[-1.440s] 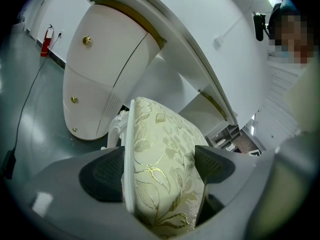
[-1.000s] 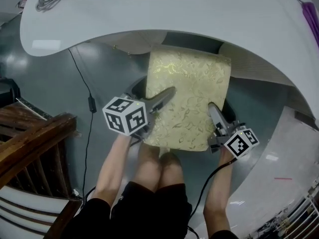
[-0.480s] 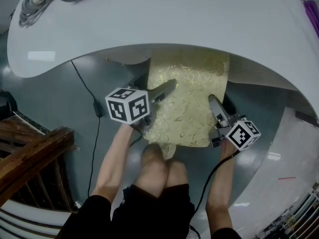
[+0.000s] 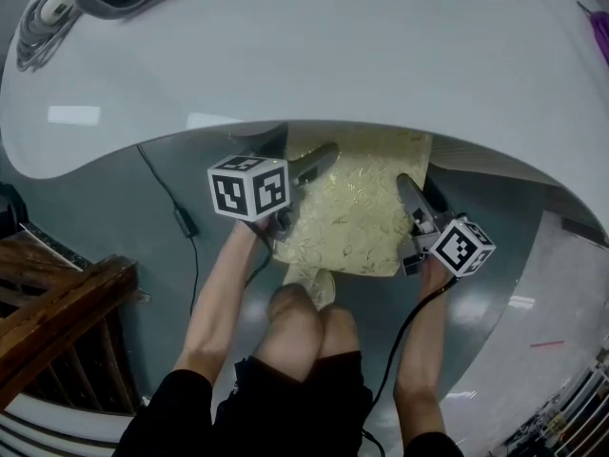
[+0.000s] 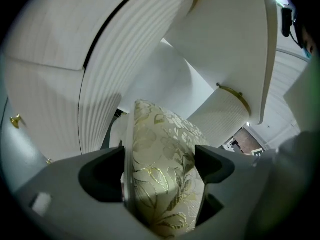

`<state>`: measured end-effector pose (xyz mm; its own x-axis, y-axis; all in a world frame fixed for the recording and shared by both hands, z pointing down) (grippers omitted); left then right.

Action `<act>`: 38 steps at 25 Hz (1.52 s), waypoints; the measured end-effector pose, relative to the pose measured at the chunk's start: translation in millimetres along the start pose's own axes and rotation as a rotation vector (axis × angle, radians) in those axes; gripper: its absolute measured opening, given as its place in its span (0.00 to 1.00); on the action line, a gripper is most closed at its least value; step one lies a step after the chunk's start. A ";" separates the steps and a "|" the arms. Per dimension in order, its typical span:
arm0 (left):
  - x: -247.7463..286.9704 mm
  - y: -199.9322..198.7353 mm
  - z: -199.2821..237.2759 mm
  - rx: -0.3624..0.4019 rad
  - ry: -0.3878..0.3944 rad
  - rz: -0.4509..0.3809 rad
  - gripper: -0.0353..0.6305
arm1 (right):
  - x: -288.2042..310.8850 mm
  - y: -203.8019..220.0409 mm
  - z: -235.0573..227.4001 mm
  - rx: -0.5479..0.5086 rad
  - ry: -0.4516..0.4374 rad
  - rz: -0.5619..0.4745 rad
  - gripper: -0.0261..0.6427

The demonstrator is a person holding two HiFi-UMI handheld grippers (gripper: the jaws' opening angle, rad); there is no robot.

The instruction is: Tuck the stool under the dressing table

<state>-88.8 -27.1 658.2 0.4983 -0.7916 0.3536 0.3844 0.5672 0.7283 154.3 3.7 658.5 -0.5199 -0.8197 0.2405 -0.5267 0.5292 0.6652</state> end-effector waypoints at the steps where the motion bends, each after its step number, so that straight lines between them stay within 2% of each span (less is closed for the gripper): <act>1: 10.7 3.9 10.3 -0.005 -0.007 0.005 0.74 | 11.2 3.8 -10.3 0.002 0.002 0.006 0.53; 4: 27.7 10.7 25.0 -0.014 -0.019 0.011 0.74 | 27.5 9.0 -27.4 0.001 0.009 0.017 0.53; 14: 51.5 23.2 27.1 -0.034 -0.025 0.044 0.74 | 33.0 9.0 -53.3 0.015 0.045 0.021 0.53; 21: 56.8 21.9 27.6 -0.030 -0.027 0.045 0.74 | 35.1 6.9 -54.7 0.008 0.046 0.018 0.53; 26: 52.0 14.9 23.3 0.061 -0.031 0.011 0.66 | 30.9 7.3 -61.2 0.038 0.080 0.005 0.53; 27: 50.9 14.9 22.1 0.072 -0.027 0.008 0.59 | 30.2 7.2 -61.7 0.043 0.079 0.001 0.53; 28: 49.7 15.2 21.1 0.082 -0.024 0.005 0.56 | 29.4 7.0 -61.7 0.044 0.077 -0.002 0.53; 30: 46.6 14.8 19.0 0.097 -0.024 -0.004 0.56 | 28.0 5.9 -59.6 0.010 0.076 -0.004 0.53; 34: 35.1 4.5 12.3 0.163 -0.050 -0.038 0.56 | 24.1 -8.7 -37.1 -0.151 0.047 -0.026 0.53; 38: 20.4 -3.6 0.7 0.206 -0.079 -0.048 0.55 | 17.4 -16.2 -11.2 -0.267 0.024 0.031 0.53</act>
<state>-80.5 -45.5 663.2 0.4174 -0.8367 0.3545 0.2354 0.4764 0.8472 161.3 -21.6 659.8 -0.5152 -0.8105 0.2787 -0.3129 0.4805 0.8193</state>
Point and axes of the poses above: the fingertips, and each gripper's own axes: x forward along the fingers, z to its left, y out of its underside, the point moved 4 cm from there along -x, backward along the fingers, and after that the axes turned 15 degrees about -z, right-handed, at the moved point
